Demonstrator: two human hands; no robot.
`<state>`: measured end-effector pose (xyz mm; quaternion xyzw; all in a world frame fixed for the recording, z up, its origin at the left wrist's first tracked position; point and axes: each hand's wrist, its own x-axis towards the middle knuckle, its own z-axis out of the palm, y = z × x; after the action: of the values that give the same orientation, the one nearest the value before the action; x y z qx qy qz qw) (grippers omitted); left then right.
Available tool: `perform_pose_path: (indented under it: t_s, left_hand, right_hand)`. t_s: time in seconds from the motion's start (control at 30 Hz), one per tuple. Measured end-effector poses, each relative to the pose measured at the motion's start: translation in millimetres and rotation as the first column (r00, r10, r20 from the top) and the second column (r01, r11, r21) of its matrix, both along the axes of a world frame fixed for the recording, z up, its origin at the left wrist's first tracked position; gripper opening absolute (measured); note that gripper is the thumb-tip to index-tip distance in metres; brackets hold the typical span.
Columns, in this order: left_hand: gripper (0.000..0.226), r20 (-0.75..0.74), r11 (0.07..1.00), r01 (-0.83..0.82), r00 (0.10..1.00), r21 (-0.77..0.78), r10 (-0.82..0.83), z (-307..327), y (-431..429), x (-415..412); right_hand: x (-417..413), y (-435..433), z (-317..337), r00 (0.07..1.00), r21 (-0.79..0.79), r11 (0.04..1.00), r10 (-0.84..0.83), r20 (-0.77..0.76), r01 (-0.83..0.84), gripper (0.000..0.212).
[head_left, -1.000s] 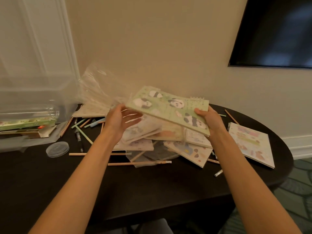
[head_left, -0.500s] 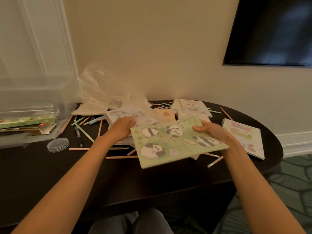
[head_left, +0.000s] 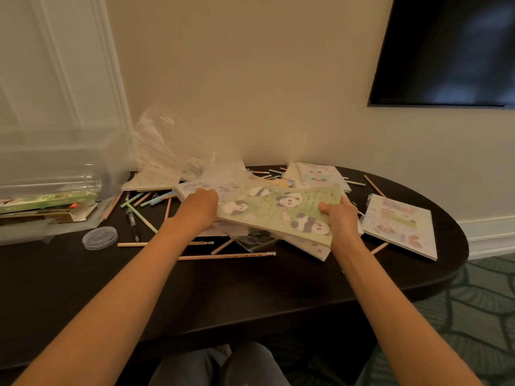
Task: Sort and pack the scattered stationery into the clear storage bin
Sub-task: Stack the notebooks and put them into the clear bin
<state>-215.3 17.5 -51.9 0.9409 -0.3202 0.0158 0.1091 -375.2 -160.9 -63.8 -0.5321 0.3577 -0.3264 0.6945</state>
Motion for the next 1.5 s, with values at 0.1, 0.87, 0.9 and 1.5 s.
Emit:
perform_pose_path:
  t_s: [0.1, 0.87, 0.9, 1.5]
  left_hand:
    - [0.037, 0.102, 0.998, 0.028, 0.994, 0.053, -0.033, 1.2, 0.6, -7.6]
    - [0.036, 0.147, 0.835, 0.229, 0.973, -0.501, -0.178, -7.3, -38.9, 0.3]
    - [0.036, 0.162, 0.824, 0.242, 0.970, -0.513, -0.184, -7.2, -38.2, 2.8]
    - [0.031, 0.000, 0.753, 0.268, 0.942, -0.602, -0.335, -28.9, -37.3, 29.9]
  right_hand:
    - [9.5, 19.5, -7.5, 0.995, -0.059, 0.994, -0.087, 0.046, 0.090, 0.048]
    - [97.0, 68.0, -23.4, 0.944, 0.141, 0.946, 0.260, 0.203, -0.291, 0.027]
    - [104.1, 69.9, -22.3, 0.948, 0.126, 0.952, 0.253, 0.191, -0.280, 0.027]
    - [139.8, 53.7, -31.7, 0.871, -0.051, 0.910, 0.375, -0.318, -0.411, 0.025]
